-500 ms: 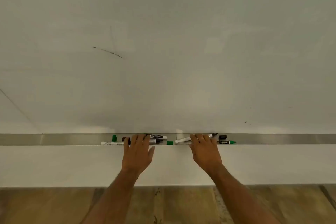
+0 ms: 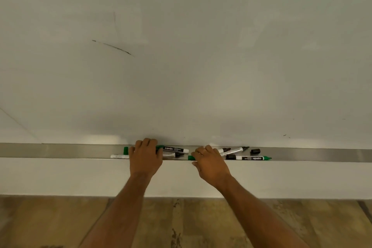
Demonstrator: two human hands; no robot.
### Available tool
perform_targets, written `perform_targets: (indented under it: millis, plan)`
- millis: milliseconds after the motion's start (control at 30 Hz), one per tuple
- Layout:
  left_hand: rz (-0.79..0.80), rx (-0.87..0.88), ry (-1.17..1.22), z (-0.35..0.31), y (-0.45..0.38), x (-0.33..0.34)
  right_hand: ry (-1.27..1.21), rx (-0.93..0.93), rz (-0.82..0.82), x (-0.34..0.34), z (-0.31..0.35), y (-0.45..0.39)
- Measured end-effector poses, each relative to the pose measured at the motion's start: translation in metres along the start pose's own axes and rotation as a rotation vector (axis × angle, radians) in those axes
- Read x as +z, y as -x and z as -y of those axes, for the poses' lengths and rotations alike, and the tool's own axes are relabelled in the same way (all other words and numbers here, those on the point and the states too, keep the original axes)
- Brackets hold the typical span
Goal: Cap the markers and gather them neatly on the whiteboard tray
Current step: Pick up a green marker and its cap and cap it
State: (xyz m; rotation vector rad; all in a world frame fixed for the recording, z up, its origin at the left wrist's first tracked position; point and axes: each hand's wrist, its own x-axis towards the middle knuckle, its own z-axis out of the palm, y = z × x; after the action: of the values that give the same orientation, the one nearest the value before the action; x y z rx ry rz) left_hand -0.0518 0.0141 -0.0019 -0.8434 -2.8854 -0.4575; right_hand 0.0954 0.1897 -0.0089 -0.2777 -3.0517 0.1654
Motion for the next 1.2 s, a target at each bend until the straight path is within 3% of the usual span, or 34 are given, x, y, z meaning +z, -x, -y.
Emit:
perform_targets:
  millis: [167, 567, 767, 1200]
  plan:
    - [0.025, -0.123, 0.043, 0.022, -0.006, 0.0, 0.026, 0.009, 0.057, 0.007, 0.005, -0.012]
    - [-0.019, -0.126, 0.076, 0.036, -0.012, 0.001, -0.124, 0.155, 0.134, 0.004, 0.007, -0.033]
    - [-0.124, -0.458, 0.238, 0.069, -0.01, -0.005, -0.255, 0.209, 0.088, 0.001, 0.007, -0.031]
    - [0.019, -0.497, 0.114, 0.084, -0.026, -0.004, -0.407, 0.195, -0.156, -0.006, 0.012, 0.003]
